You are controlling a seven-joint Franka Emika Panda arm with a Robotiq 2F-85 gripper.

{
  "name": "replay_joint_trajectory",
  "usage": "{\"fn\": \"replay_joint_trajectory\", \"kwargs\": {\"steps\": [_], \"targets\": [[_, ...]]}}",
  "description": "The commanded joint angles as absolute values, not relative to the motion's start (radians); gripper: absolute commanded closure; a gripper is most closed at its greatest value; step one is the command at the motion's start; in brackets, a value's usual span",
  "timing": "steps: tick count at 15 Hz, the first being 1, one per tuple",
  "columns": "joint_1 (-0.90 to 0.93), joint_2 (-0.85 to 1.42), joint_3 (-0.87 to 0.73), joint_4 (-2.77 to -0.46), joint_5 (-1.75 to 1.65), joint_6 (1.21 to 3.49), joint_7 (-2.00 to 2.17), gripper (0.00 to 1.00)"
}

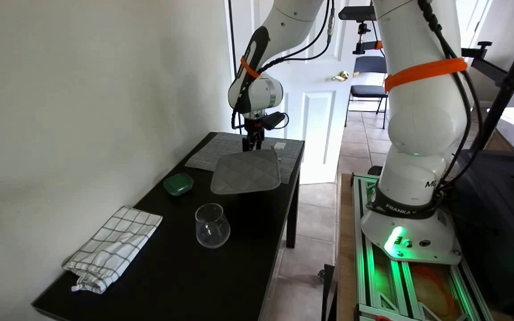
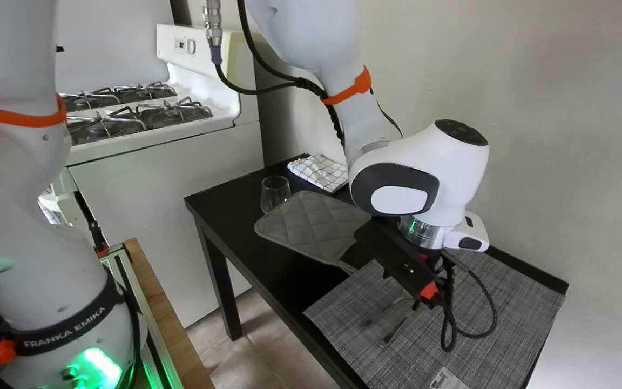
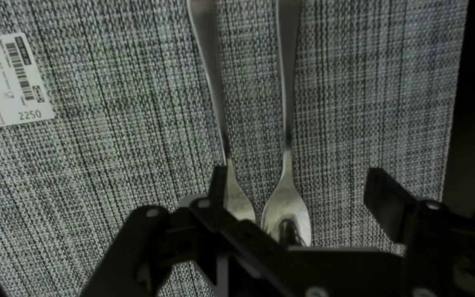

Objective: Put the mat on the right cup, then put the spoon on the mat

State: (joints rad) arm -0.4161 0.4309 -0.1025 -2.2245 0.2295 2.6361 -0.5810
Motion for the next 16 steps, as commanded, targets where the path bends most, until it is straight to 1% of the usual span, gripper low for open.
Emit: {"fn": "replay_joint_trajectory", "kwargs": {"steps": [1,2,3,5,6,7,9,10,11,14,15,16], "targets": [[-0.441,0.468,-0.071,-2.205,0.245,2.662,-0.565,0.18],[-0.444,0.47,-0.066,-2.203,0.247,2.658,-0.565,0.2],[-0.447,0.47,-0.062,-2.201,0.249,2.656,-0.563,0.2],[-0.45,0.469,-0.055,-2.199,0.25,2.657,-0.56,0.26],[-0.452,0.469,-0.051,-2.197,0.25,2.656,-0.56,0.31],[-0.453,0.469,-0.05,-2.197,0.248,2.657,-0.559,0.43],[-0.453,0.472,-0.048,-2.194,0.246,2.654,-0.558,0.53],[-0.452,0.474,-0.047,-2.193,0.244,2.654,-0.557,0.65],[-0.452,0.475,-0.046,-2.193,0.243,2.653,-0.557,0.65],[-0.449,0.481,-0.047,-2.194,0.235,2.651,-0.556,0.51],[-0.447,0.484,-0.048,-2.194,0.233,2.651,-0.555,0.44],[-0.447,0.487,-0.048,-2.193,0.231,2.65,-0.554,0.46]]}}
